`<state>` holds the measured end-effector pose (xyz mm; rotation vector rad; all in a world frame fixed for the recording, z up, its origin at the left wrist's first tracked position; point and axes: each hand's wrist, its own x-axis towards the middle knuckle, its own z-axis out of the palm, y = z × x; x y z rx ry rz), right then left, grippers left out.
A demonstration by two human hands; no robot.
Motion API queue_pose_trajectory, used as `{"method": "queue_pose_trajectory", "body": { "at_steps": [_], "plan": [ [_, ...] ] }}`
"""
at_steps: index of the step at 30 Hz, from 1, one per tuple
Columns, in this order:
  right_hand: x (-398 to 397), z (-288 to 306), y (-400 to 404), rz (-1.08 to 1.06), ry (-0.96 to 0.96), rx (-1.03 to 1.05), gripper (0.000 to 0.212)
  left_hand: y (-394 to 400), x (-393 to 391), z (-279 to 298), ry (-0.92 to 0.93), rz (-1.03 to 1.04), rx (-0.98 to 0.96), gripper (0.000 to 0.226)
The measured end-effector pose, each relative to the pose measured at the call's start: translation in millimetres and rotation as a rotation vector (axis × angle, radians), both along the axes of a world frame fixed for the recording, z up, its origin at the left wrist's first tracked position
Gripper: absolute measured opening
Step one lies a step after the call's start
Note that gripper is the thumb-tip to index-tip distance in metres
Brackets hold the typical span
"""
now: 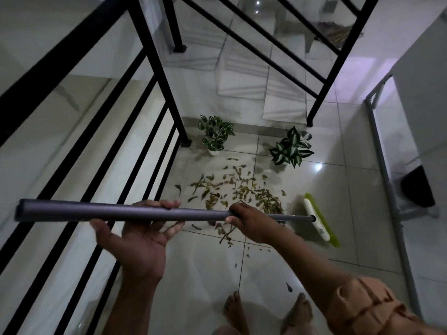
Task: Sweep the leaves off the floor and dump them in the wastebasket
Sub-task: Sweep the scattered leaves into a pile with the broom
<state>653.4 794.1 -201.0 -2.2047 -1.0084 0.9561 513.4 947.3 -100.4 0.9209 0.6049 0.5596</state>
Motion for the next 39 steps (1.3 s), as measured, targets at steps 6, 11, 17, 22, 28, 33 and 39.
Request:
{"method": "queue_pose_trajectory", "body": {
  "at_steps": [6,11,17,22,28,33,39],
  "plan": [
    [41,-29,-53,-0.087,0.014,-0.187,0.021,-64,50,-23,0.116,-0.069,-0.008,0.081],
    [55,-45,-54,-0.116,-0.006,-0.207,0.027,-71,65,-40,0.113,-0.005,-0.065,0.085],
    [39,-41,-13,-0.071,-0.020,-0.121,0.026,-46,44,-37,0.152,0.099,0.022,0.075],
    [20,-29,18,-0.021,0.044,-0.061,0.030,-30,15,-22,0.132,0.168,0.032,0.087],
    [-7,-18,30,-0.017,0.053,-0.045,0.032,-26,-10,-2,0.061,0.174,0.022,0.084],
    [-12,12,9,-0.122,-0.017,-0.008,0.038,-42,-4,31,0.064,0.060,0.089,0.109],
    [-2,64,-36,-0.216,-0.132,0.099,0.046,-77,30,61,0.025,-0.168,0.209,0.110]
  ]
}}
